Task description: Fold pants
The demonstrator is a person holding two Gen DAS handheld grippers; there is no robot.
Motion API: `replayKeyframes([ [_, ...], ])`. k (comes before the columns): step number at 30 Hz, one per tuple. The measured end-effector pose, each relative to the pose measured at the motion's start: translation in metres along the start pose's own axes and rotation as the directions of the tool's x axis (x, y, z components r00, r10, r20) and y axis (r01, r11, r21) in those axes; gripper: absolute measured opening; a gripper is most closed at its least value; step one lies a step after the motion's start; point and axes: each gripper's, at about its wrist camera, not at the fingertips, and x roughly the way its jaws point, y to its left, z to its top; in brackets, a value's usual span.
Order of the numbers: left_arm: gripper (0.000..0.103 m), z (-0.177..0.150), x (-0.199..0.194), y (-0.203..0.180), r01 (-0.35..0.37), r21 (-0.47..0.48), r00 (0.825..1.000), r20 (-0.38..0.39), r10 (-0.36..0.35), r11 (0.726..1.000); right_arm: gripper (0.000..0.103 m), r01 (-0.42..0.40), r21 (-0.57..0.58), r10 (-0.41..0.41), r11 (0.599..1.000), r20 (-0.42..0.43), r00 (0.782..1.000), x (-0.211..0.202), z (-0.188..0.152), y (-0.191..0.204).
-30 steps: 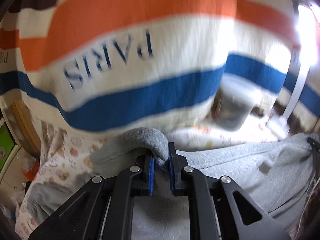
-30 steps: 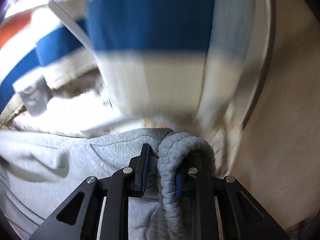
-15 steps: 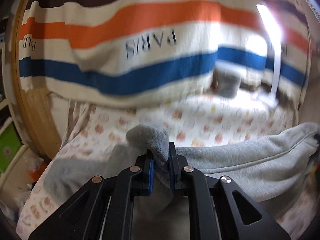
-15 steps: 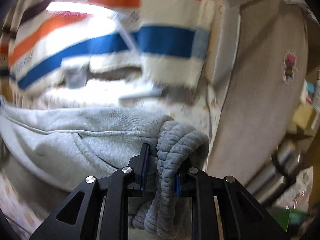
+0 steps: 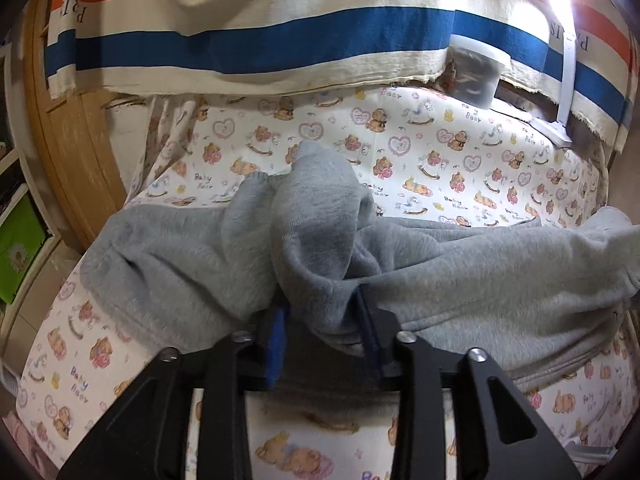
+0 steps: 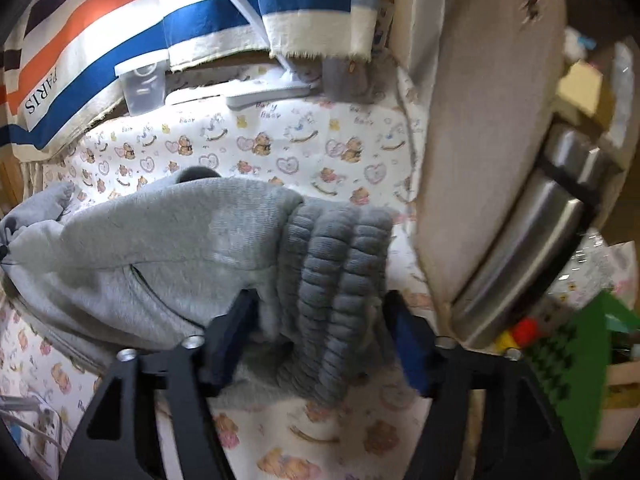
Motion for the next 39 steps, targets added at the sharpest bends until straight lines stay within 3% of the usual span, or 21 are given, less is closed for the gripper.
replayKeyframes([
  [2,0.043,0.004,-0.002,0.003,-0.007,-0.012,1.000,0.002,0.007,1.000,0.073,0.003,0.020,-0.003,1.000,0.003,1.000,-0.014,0.000,-0.003],
  [4,0.045,0.011,-0.003,0.001,-0.015,-0.017,1.000,-0.003,0.015,1.000,0.081,-0.015,0.051,0.015,0.999,0.001,1.000,-0.023,0.004,-0.008],
  [8,0.049,0.033,-0.008,-0.022,-0.027,0.018,1.000,0.005,0.027,0.999,0.081,0.003,0.054,-0.006,0.999,0.045,0.999,-0.033,0.027,-0.010],
  [10,0.055,0.046,-0.012,-0.036,-0.023,0.029,1.000,0.010,0.023,0.999,0.081,-0.018,0.042,0.019,0.999,-0.006,1.000,-0.025,0.047,-0.003],
  [13,0.060,0.064,-0.022,-0.059,0.008,0.042,1.000,0.029,-0.009,0.999,0.081,-0.034,0.127,0.053,0.991,-0.147,0.988,-0.006,0.074,0.007],
  [15,0.063,0.072,-0.030,-0.071,0.030,0.054,0.999,0.043,-0.033,0.998,0.081,-0.110,0.171,0.132,0.979,-0.126,0.983,-0.008,0.083,0.017],
  [18,0.070,0.077,-0.035,-0.085,0.065,0.092,0.996,0.052,-0.070,0.994,0.081,-0.198,0.050,0.203,0.979,-0.098,0.974,-0.013,0.093,0.054],
  [21,0.070,0.079,-0.032,-0.098,0.069,0.128,0.997,0.026,-0.073,0.989,0.077,-0.277,-0.002,0.272,0.961,-0.177,0.946,0.001,0.095,0.086],
  [25,0.077,0.074,-0.038,-0.108,0.108,0.152,0.993,0.033,-0.114,0.982,0.076,-0.239,-0.015,0.228,0.971,-0.242,0.943,0.036,0.094,0.104],
  [28,0.080,0.069,-0.025,-0.116,0.135,0.199,0.991,-0.018,-0.134,0.971,0.076,-0.298,-0.030,0.270,0.954,-0.342,0.900,0.070,0.080,0.107],
  [30,0.080,0.066,0.003,-0.117,0.155,0.210,0.984,-0.120,-0.132,0.965,0.076,-0.311,-0.048,0.274,0.949,-0.358,0.893,0.083,0.071,0.105],
  [32,0.080,0.060,0.030,-0.115,0.181,0.176,0.964,-0.225,-0.139,0.968,0.078,-0.334,-0.077,0.282,0.939,-0.381,0.880,0.093,0.064,0.105],
  [35,0.080,0.047,0.056,-0.107,0.179,0.123,0.948,-0.287,-0.138,0.976,0.091,-0.394,-0.066,0.332,0.917,-0.423,0.843,0.100,0.057,0.107],
  [39,0.080,0.034,0.063,-0.110,0.160,0.146,0.953,-0.282,-0.114,0.976,0.092,-0.340,-0.218,0.222,0.915,-0.433,0.874,0.103,0.050,0.129],
])
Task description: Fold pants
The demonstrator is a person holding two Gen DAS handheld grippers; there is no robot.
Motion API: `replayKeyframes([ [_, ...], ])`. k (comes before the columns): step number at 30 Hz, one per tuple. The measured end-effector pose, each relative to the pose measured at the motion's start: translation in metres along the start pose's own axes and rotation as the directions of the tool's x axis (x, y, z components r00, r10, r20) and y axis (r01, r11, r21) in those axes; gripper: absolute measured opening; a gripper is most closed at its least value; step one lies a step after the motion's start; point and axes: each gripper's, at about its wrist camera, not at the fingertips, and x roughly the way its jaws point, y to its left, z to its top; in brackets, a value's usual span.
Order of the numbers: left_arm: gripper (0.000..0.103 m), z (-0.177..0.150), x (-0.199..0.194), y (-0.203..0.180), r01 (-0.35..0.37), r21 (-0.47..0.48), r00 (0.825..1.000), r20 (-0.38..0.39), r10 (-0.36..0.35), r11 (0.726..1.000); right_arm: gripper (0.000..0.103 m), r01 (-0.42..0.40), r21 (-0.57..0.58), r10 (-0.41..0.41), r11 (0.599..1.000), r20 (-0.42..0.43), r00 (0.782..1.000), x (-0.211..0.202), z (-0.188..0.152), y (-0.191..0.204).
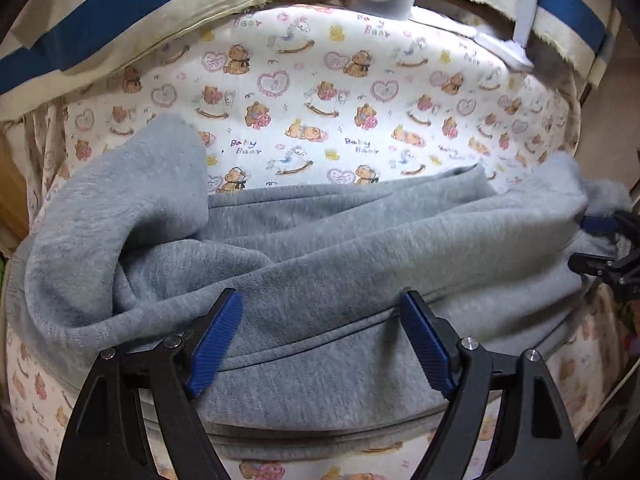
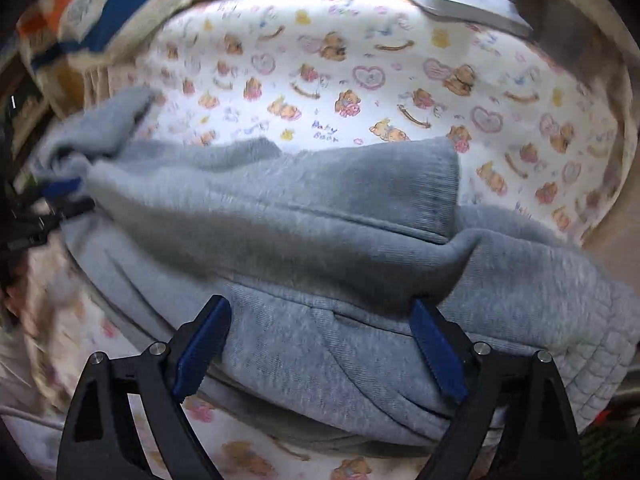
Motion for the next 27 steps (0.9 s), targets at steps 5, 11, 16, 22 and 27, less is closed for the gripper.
replayKeyframes([
  [5,0.080,-0.011,-0.003,-0.013,-0.063,0.102,0.998,0.024,0.060,0.993,0.066,0.130,-0.035,-0.129,0.991,0.032,0.991,0.013,0.003,0.017],
  [11,0.080,-0.011,-0.020,-0.012,-0.067,0.158,0.996,0.076,0.056,0.985,0.022,0.066,0.030,-0.069,0.997,0.136,0.988,-0.014,0.007,0.011],
  [16,0.080,0.000,-0.020,-0.010,-0.074,0.173,0.996,0.066,0.064,0.982,0.020,0.010,0.062,-0.023,0.998,0.216,0.976,-0.051,0.007,0.008],
  [22,0.080,0.007,-0.001,-0.035,-0.167,0.329,0.982,0.139,0.128,0.929,0.020,0.031,0.024,-0.036,0.999,0.274,0.961,-0.094,0.009,0.021],
  [27,0.079,0.010,0.010,-0.045,-0.022,0.447,0.997,0.071,-0.011,0.894,0.020,0.061,0.030,-0.067,0.998,0.291,0.954,-0.103,0.011,0.021],
])
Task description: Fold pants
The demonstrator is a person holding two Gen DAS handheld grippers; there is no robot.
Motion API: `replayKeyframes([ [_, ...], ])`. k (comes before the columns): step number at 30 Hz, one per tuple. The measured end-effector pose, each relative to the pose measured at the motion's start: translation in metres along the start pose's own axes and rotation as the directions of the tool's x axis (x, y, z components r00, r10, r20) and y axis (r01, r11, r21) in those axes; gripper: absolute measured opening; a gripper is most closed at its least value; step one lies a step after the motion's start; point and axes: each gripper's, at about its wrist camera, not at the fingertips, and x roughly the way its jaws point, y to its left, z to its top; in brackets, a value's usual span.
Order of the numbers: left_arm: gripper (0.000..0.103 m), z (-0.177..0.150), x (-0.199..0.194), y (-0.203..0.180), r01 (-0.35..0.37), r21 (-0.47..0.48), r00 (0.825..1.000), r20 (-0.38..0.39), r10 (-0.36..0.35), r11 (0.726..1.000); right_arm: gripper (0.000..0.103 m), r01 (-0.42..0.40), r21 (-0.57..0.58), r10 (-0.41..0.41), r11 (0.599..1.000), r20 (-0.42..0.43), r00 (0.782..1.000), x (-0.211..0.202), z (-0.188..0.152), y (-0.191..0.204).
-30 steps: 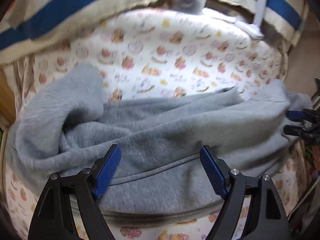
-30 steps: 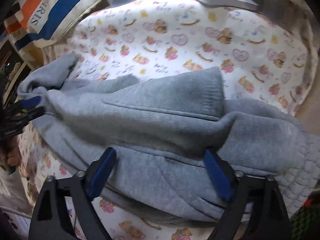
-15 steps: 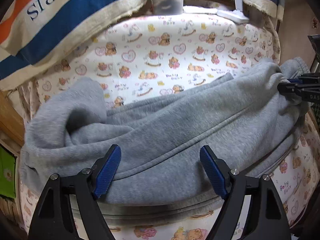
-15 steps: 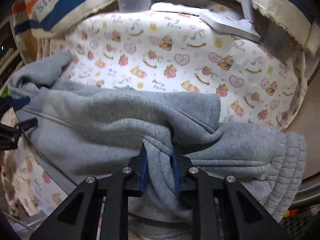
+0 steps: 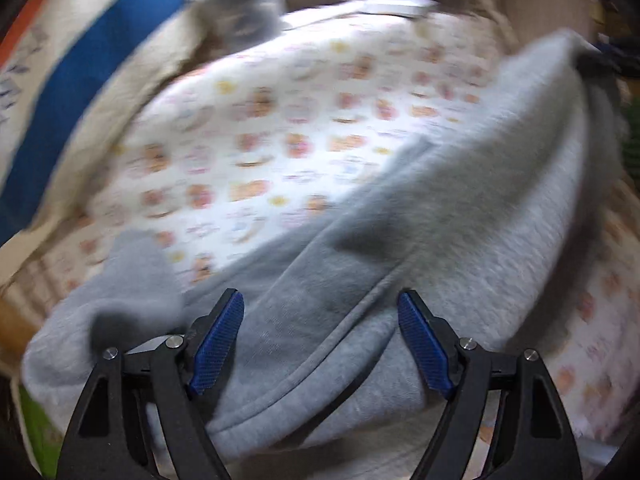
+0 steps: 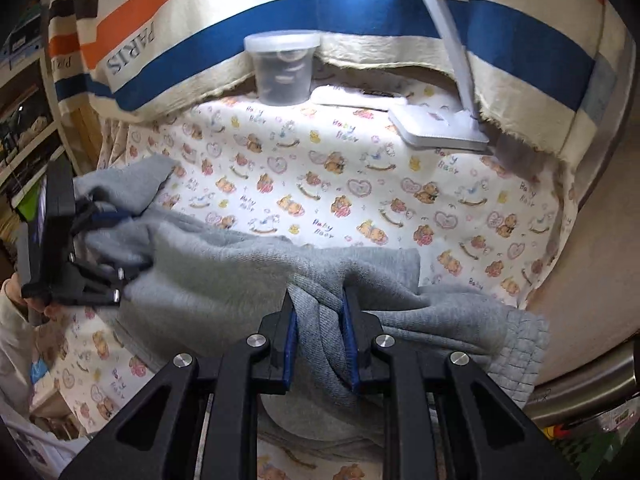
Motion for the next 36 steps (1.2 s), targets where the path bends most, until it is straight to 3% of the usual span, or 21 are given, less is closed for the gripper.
replayKeyframes([
  [4,0.079,0.009,0.003,0.003,-0.040,0.016,0.999,-0.002,0.040,0.999,0.020,-0.011,-0.009,0.011,1.000,0.031,0.999,-0.006,0.008,-0.004],
  [6,0.074,0.013,0.008,0.004,-0.013,0.031,1.000,-0.004,0.013,0.999,0.020,-0.015,-0.025,0.016,1.000,0.046,0.999,-0.012,0.011,-0.001],
  [7,0.052,0.015,0.011,0.004,0.013,0.031,1.000,-0.012,-0.012,0.999,0.020,-0.015,-0.029,0.016,0.999,0.056,0.998,-0.015,0.013,0.000],
  [8,0.020,0.017,0.014,0.005,0.049,0.020,0.999,-0.019,-0.049,0.999,0.020,-0.022,-0.032,0.024,0.999,0.064,0.998,-0.019,0.014,0.000],
  [9,0.018,0.020,0.017,0.006,0.067,0.001,0.998,-0.019,-0.067,0.998,0.020,-0.027,-0.031,0.029,0.999,0.067,0.997,-0.020,0.015,0.000],
  [14,0.014,0.035,0.007,0.012,-0.040,-0.079,0.996,0.080,0.046,0.996,0.020,0.039,-0.026,-0.037,0.999,0.076,0.996,-0.012,0.020,-0.002],
  [17,0.014,0.054,-0.006,0.021,-0.123,-0.086,0.980,0.149,0.135,0.989,0.020,0.077,0.008,-0.078,0.997,0.100,0.992,-0.004,0.033,-0.011],
  [21,0.014,0.094,-0.030,0.031,-0.277,-0.105,0.917,0.267,0.296,0.955,0.020,0.180,0.050,-0.186,0.982,0.190,0.964,0.002,0.063,-0.019],
  [24,0.015,0.119,-0.048,0.041,-0.338,-0.142,0.862,0.350,0.366,0.930,0.020,0.187,0.107,-0.209,0.976,0.263,0.942,-0.003,0.085,-0.028],
  [26,0.015,0.129,-0.050,0.045,-0.362,-0.135,0.839,0.385,0.386,0.922,0.020,0.186,0.129,-0.216,0.974,0.291,0.932,-0.004,0.096,-0.033],
  [27,0.015,0.132,-0.047,0.046,-0.365,-0.137,0.837,0.385,0.389,0.921,0.020,0.194,0.130,-0.225,0.972,0.298,0.928,-0.003,0.099,-0.034],
  [30,0.015,0.129,-0.015,0.040,-0.384,-0.102,0.853,0.342,0.395,0.918,0.021,0.211,0.125,-0.237,0.969,0.261,0.936,0.021,0.098,-0.036],
  [36,0.016,0.105,0.046,0.026,-0.412,-0.059,0.859,0.307,0.409,0.909,0.025,0.224,0.097,-0.237,0.970,0.162,0.958,0.088,0.061,-0.037],
])
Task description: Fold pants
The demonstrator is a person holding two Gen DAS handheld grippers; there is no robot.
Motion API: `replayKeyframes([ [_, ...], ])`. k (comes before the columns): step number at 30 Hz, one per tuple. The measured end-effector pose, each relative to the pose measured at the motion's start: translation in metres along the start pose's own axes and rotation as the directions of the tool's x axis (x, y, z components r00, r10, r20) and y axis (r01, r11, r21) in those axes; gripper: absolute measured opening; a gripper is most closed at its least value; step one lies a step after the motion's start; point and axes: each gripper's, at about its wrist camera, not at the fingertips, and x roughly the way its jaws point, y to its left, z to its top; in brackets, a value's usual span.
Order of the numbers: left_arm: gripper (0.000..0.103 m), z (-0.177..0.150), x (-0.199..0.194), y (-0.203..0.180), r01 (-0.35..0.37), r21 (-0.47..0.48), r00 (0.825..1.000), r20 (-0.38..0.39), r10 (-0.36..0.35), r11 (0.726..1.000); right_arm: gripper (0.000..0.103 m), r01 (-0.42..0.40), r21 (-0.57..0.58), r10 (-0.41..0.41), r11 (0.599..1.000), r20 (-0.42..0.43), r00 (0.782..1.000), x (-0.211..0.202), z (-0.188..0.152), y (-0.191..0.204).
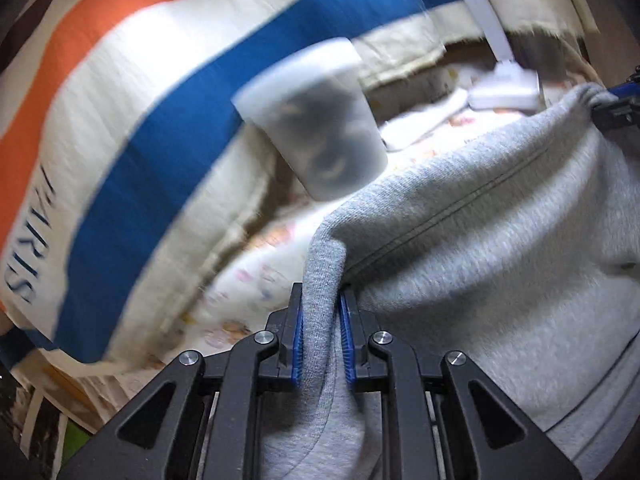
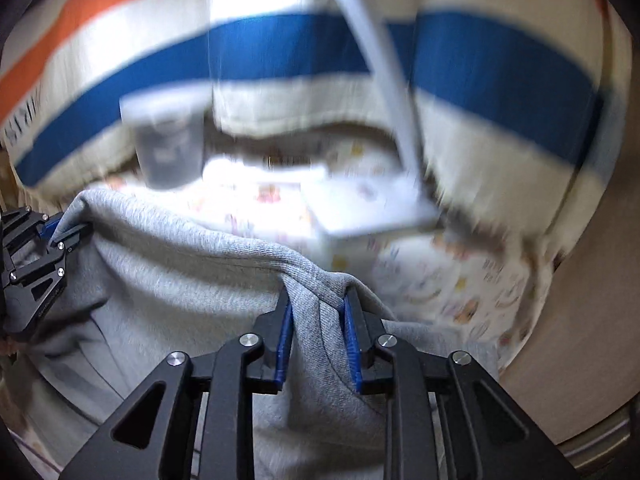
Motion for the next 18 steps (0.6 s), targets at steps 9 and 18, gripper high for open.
replayKeyframes([
  [9,0.099,-0.001,-0.053,0.030,0.046,-0.122,0.994,0.106,-0.033,0.991,0.081,-0.011,0.145,-0.003,0.989,0.095,0.995,-0.065,-0.044,-0.039],
  [18,0.099,-0.097,-0.151,0.060,0.065,-0.314,0.993,-0.075,-0.093,0.947,0.081,-0.007,0.327,0.032,0.945,-0.071,0.997,-0.142,-0.169,-0.085],
])
